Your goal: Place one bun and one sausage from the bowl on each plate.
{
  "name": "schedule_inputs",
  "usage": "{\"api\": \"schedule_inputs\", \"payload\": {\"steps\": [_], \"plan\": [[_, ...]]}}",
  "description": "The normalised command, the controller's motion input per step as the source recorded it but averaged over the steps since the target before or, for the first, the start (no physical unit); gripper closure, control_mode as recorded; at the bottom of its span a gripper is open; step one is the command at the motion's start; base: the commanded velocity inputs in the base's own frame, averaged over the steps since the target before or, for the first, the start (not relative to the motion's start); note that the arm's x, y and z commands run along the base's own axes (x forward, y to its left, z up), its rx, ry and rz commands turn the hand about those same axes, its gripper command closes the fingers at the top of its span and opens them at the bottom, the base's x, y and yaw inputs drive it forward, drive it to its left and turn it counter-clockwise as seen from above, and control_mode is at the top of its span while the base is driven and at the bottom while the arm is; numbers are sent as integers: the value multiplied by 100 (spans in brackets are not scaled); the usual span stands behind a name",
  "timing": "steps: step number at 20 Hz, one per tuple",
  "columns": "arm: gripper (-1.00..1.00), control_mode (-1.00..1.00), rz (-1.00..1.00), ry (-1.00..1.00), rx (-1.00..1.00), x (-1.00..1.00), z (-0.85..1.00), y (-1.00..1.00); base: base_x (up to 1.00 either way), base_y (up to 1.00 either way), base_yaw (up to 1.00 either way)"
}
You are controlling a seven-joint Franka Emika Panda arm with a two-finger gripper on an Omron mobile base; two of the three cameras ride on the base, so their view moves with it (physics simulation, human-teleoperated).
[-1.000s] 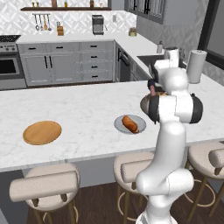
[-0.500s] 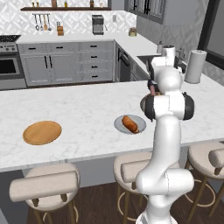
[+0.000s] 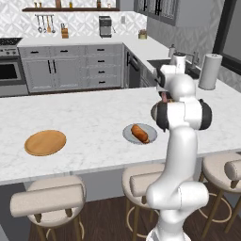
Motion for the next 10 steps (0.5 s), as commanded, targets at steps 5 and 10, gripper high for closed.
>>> {"api": "schedule_inputs", "payload": {"steps": [5,10], "plan": [[-100,-100,1,5,-30,38,-5,7,0,0,0],[-100,-100,2,8,-2,55,-7,0,0,0,0]]}}
